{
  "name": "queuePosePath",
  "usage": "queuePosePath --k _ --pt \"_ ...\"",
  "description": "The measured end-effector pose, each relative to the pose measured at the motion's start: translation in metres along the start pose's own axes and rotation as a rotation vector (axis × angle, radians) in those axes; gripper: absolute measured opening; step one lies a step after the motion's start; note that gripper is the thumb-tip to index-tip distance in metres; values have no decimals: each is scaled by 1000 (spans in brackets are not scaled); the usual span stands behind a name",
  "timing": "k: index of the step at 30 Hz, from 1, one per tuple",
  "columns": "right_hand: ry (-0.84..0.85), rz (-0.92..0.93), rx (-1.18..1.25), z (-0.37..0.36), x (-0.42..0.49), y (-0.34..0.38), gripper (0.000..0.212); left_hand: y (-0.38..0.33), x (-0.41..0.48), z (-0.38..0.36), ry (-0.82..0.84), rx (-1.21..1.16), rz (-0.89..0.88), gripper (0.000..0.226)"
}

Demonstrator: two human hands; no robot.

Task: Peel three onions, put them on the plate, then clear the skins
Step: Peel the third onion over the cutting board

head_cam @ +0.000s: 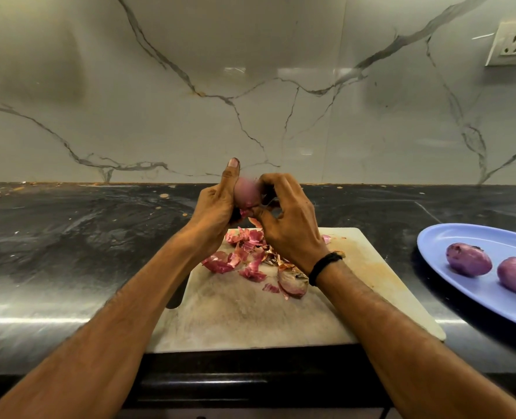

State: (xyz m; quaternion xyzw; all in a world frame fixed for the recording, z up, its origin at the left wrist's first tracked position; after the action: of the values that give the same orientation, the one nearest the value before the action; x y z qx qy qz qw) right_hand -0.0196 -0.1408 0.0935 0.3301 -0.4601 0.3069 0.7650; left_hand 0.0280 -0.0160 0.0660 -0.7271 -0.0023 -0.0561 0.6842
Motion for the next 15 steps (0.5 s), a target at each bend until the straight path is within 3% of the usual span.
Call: queuePosePath --k 4,8,15 --pt "-7 10 -12 1 0 1 28 -1 -1 -1 2 -4 -4 69" --pt "-26 10 -57 1 -2 0 17 -3 -3 0 -10 -18 -23 60" --pt "-11 5 -13 0 -1 2 39 -1 2 3 -33 -39 -25 63"
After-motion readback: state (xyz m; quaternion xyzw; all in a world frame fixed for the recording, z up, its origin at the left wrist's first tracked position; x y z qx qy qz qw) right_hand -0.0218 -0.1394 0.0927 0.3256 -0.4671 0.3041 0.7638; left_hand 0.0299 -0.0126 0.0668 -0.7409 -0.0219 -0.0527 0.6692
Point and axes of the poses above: each hand's wrist, its own x-axis towards the middle knuckle, its own z-axis out of the back of the hand, y = z × x, the point moved 8 cm from there along x, towards the middle knuckle, and after that the axes turned 6 degrees about z, right-handed, at the moved point
